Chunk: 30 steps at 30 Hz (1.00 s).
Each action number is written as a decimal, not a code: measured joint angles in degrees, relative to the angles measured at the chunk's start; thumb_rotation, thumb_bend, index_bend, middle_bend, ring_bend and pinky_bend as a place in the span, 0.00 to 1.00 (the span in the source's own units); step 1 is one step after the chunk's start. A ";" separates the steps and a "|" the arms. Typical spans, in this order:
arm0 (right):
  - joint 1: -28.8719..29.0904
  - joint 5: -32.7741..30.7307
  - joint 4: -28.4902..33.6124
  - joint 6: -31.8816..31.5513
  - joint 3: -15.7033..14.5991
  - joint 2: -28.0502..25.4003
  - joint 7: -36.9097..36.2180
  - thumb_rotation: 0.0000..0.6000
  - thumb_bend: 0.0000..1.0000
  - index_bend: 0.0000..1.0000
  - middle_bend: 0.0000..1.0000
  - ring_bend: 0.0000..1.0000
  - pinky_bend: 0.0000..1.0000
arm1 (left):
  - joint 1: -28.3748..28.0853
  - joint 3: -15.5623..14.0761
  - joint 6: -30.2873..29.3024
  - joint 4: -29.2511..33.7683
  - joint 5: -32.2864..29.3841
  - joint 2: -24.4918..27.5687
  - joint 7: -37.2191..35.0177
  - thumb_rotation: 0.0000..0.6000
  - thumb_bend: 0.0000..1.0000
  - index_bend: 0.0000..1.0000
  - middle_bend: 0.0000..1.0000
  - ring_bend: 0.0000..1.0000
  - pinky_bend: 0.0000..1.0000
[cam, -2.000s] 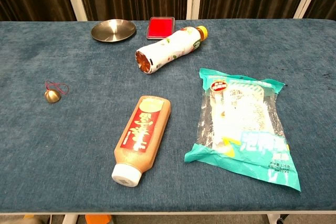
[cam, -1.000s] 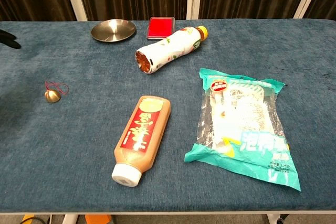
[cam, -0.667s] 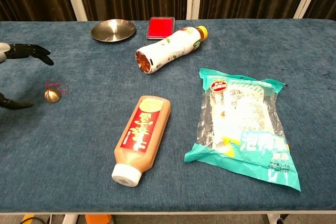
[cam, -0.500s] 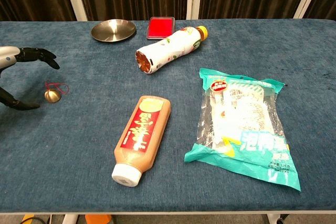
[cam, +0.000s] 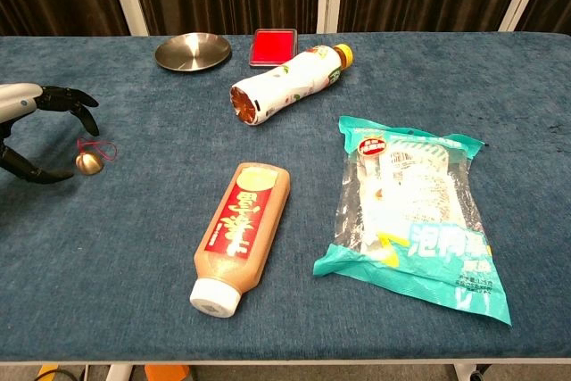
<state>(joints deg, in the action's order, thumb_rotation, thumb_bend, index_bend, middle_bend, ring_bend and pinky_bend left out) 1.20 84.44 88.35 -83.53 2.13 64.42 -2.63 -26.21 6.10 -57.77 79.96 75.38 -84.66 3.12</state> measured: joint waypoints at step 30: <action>-0.10 -0.48 -1.32 0.52 -0.08 0.65 -0.98 1.00 0.27 0.00 0.00 0.00 0.02 | -1.27 -0.09 -0.93 -0.67 -1.53 -1.42 0.19 1.00 0.32 0.51 0.16 0.00 0.00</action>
<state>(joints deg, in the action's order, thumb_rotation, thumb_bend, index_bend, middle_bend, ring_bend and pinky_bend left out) 1.11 83.95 87.03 -83.00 2.05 65.08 -3.62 -27.48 6.00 -58.70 79.29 73.86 -86.08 3.31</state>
